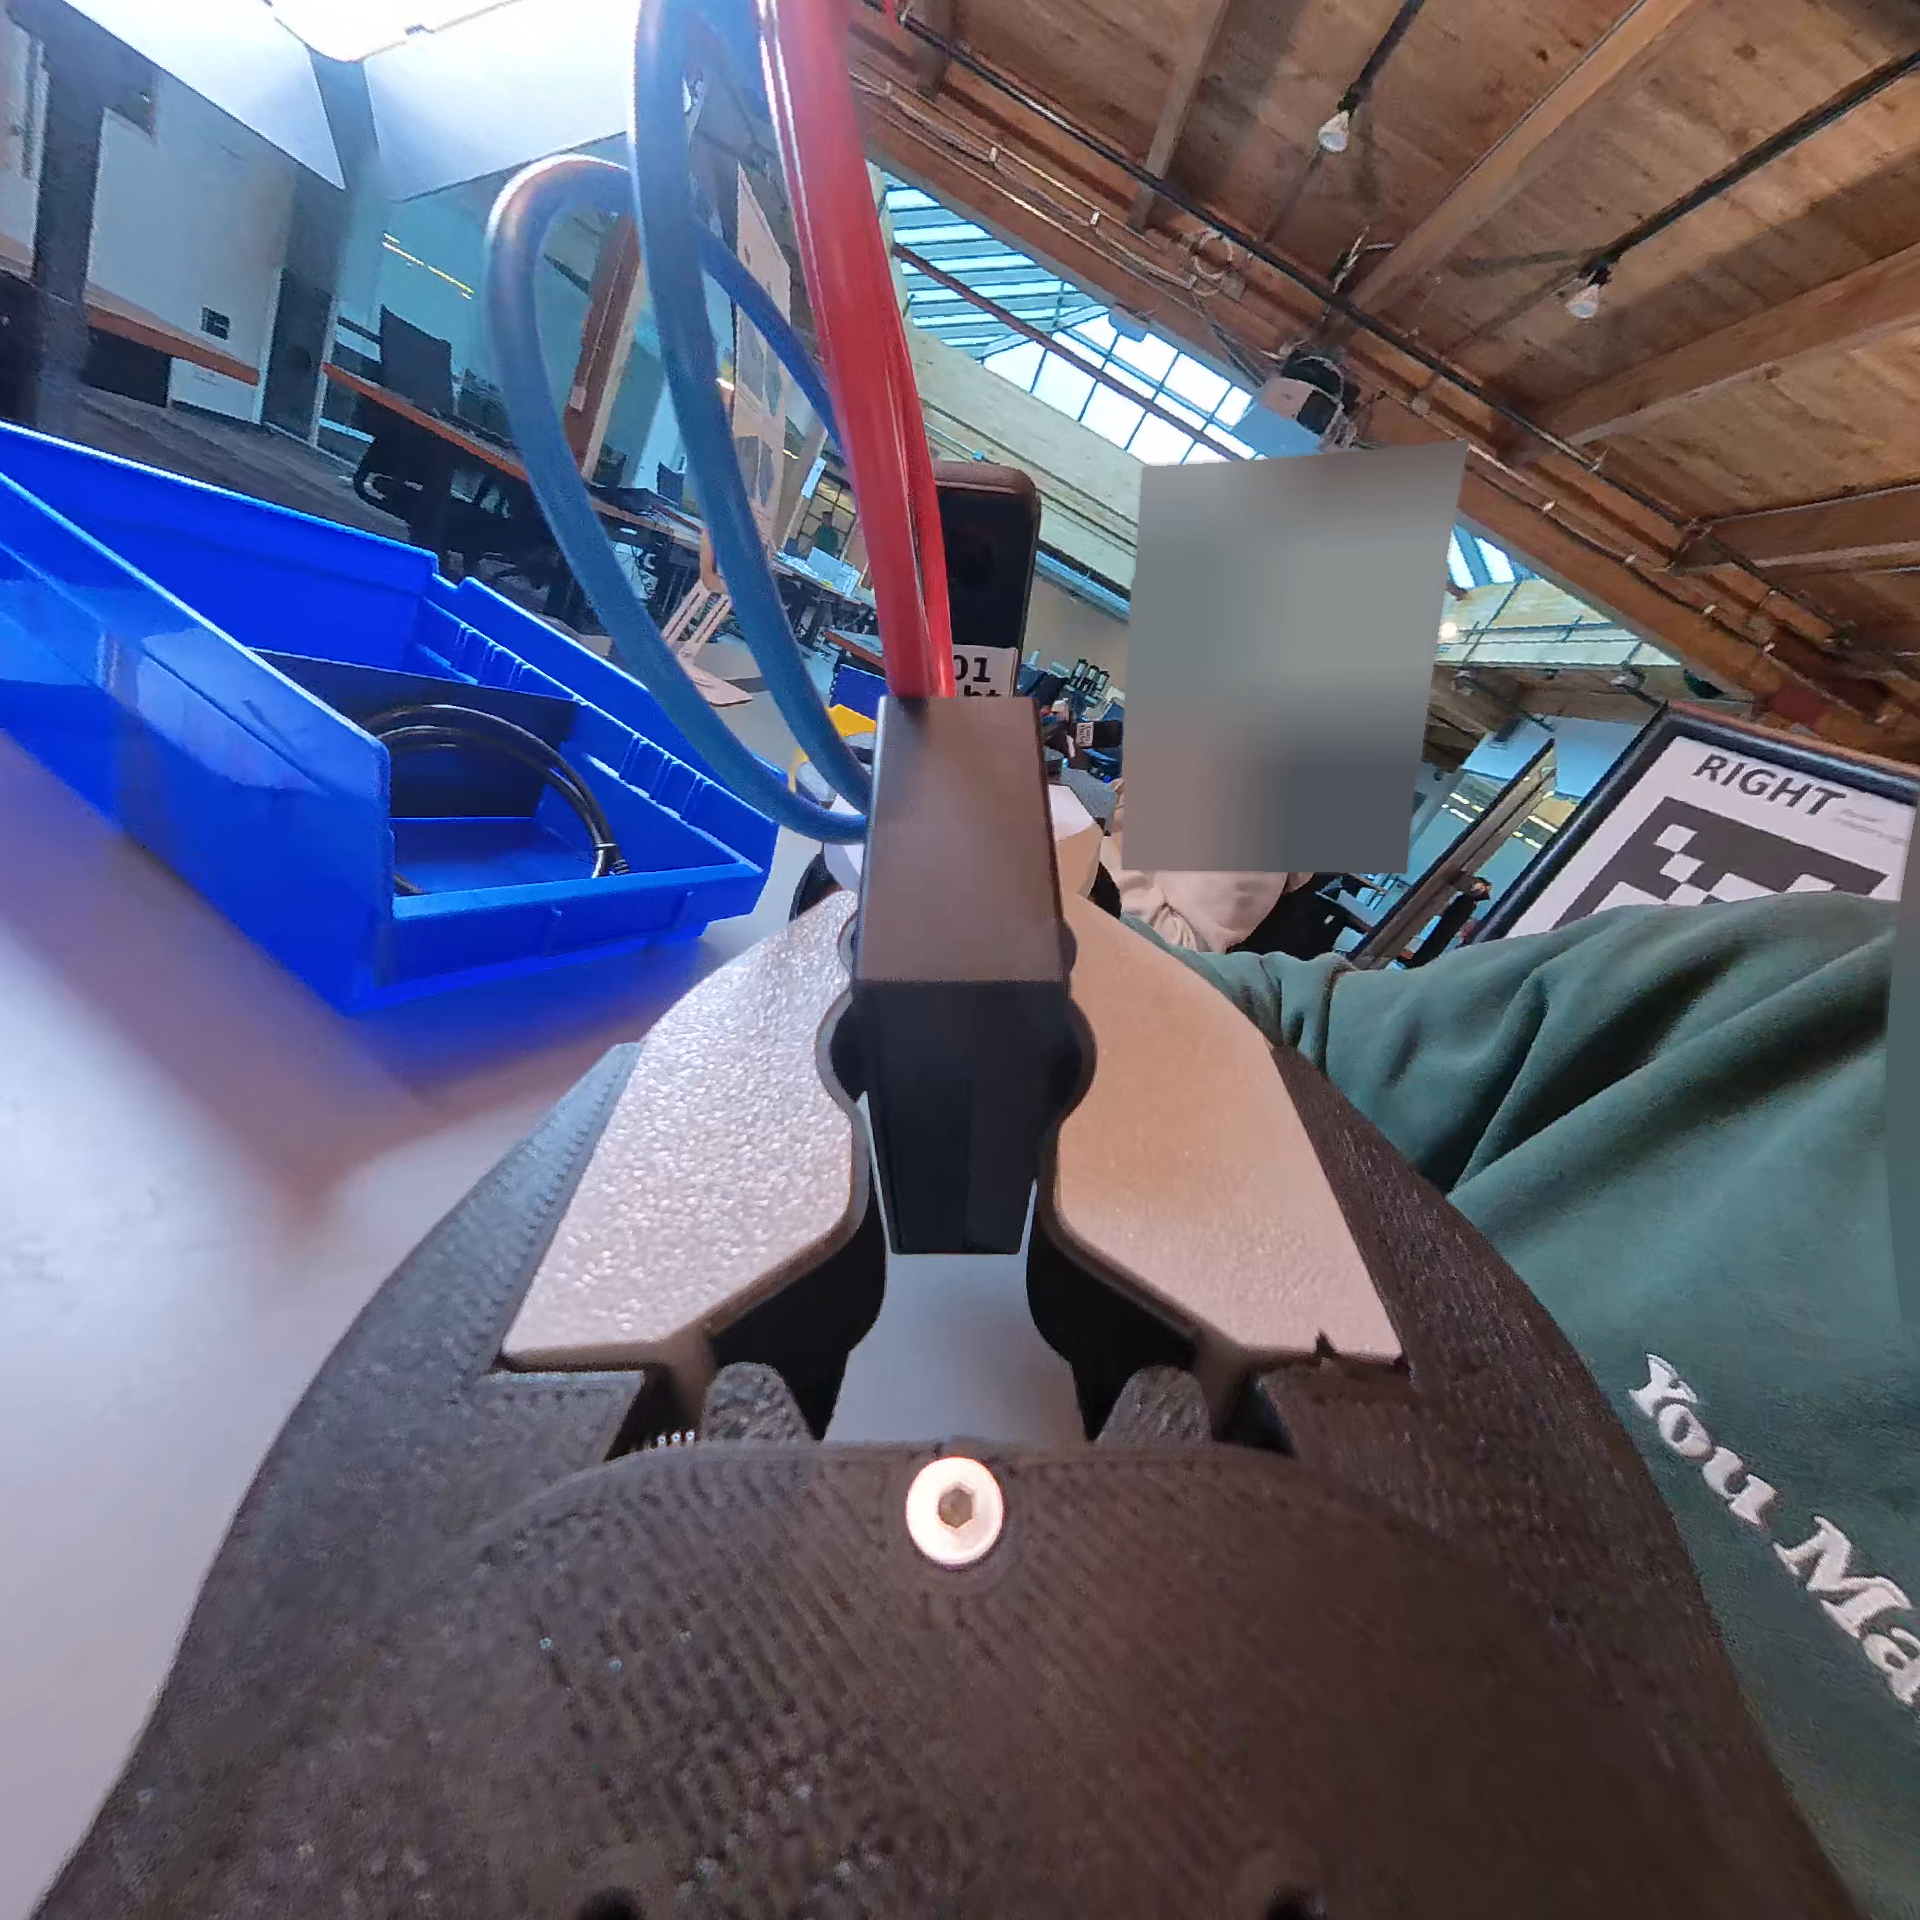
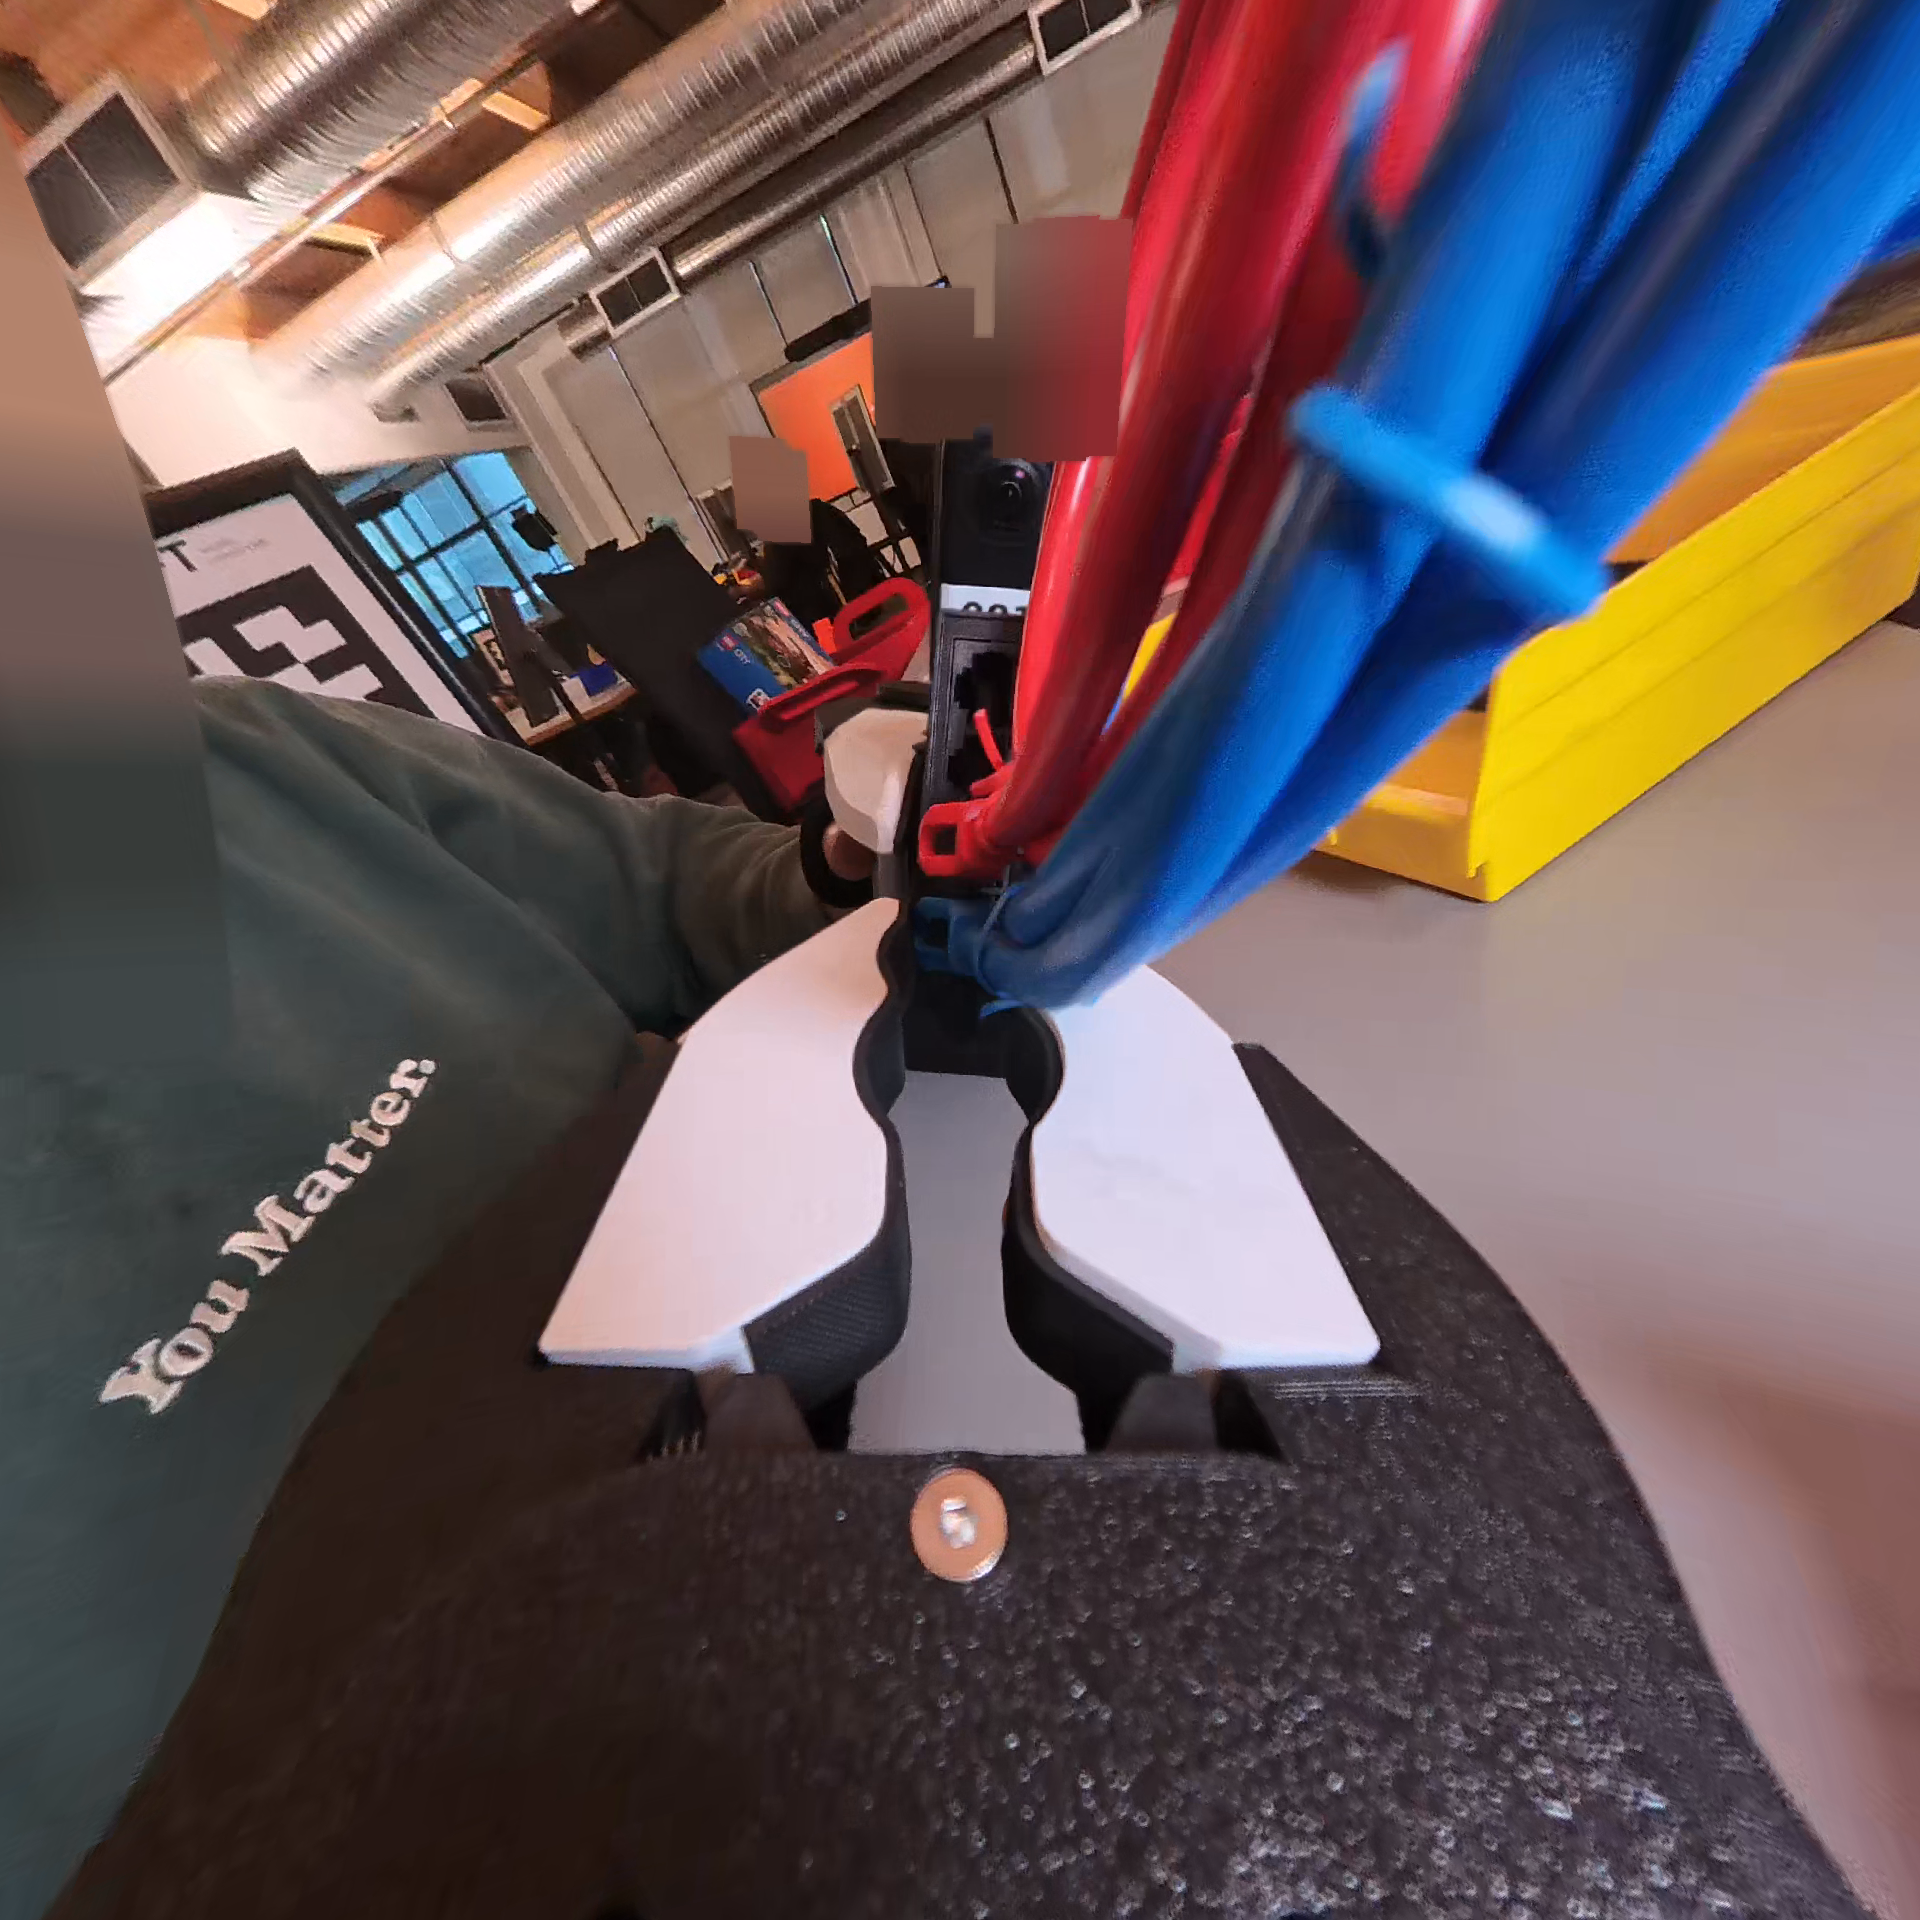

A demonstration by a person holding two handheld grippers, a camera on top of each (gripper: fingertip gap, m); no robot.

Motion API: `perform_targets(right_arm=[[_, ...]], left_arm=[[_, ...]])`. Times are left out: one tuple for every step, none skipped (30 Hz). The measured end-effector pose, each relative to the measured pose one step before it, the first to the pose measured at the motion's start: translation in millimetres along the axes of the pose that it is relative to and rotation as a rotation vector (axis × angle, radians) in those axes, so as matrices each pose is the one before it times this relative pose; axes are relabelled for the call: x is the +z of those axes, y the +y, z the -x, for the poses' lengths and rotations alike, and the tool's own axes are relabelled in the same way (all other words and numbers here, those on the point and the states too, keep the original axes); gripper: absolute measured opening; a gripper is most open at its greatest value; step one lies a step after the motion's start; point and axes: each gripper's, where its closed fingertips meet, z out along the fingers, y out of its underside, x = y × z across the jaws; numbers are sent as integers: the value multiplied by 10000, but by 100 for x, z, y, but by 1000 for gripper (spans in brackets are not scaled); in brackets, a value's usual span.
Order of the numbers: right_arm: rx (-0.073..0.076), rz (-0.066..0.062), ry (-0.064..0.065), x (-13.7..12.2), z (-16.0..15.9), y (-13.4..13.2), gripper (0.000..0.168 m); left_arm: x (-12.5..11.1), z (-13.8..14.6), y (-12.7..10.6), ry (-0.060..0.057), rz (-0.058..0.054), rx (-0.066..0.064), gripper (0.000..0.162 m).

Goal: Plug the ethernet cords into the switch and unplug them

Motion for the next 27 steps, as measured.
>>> perform_targets(right_arm=[[125,14,-59,31,20,-1,15],[75,-15,-56,-21,7,15,15],[110,-9,-109,-48,50,21,15],[149,-49,-88,-115,2,-46,15],[116,-82,71,-168,-184,-117,15],[-32,-58,145,-130,-183,-90,15],[-76,-18,92,-45,-39,-61,14],[-101,35,111,23,5,-16,14],[-217,99,214,19,-58,44,15],[-289,91,289,11,-91,39,16],[-237,3,195,-7,40,-43,16],[-112,-36,85,-36,96,-100,17],[-84,-13,140,-44,-51,-54,17],[-157,1,128,-33,-52,-27,18],[-146,24,102,8,-36,22,18],[-60,4,43,34,3,4,18],[10,-27,-24,17,8,-34,18],[17,-11,-21,6,-23,18,18],[19,7,-35,13,-11,60,18],[42,8,-15,11,-31,58,18],[51,-13,-7,16,-33,31,18],[55,-38,-32,4,1,10,18],[32,-26,-18,17,-17,30,18],[25,-20,-15,13,-19,51,18],[62,-30,-40,17,1,23,18],[69,-31,-28,5,-27,16,18],[27,-47,-24,21,-4,5,18]], left_arm=[[-43,10,-41,13,-10,-9,30],[20,7,32,2,33,22,30],[14,-29,20,28,11,-17,30],[-29,9,-51,0,-44,-30,30],[-87,152,-70,-96,-24,25,30],[-95,135,-80,-80,-23,32,30],[-15,-11,-24,-2,-1,-10,30],[4,-31,-45,-16,-56,-10,30],[-18,46,-25,-37,-35,-49,30],[-9,67,-49,-63,-49,-48,30],[31,-37,-76,-25,-75,-59,30],[47,-100,-73,-23,-63,-43,30],[40,4,-29,-125,-32,36,30],[20,9,1,-87,8,83,30],[-10,23,-35,-50,-7,32,30],[-31,42,-52,-24,-36,-25,30],[-2,-4,-14,11,-30,-30,31],[-6,40,-4,-29,-8,-6,31],[-12,16,16,-26,0,22,30],[-17,49,24,-38,-2,-11,30],[-3,39,-15,-37,-49,-15,31],[-1,7,-22,-2,-32,-19,31],[-8,23,-24,-26,-27,-3,31],[-6,30,-13,-36,-30,27,30],[-6,11,-6,-15,-12,-8,30],[0,23,-28,-38,-32,7,31],[-6,14,-44,-29,-38,28,31]])
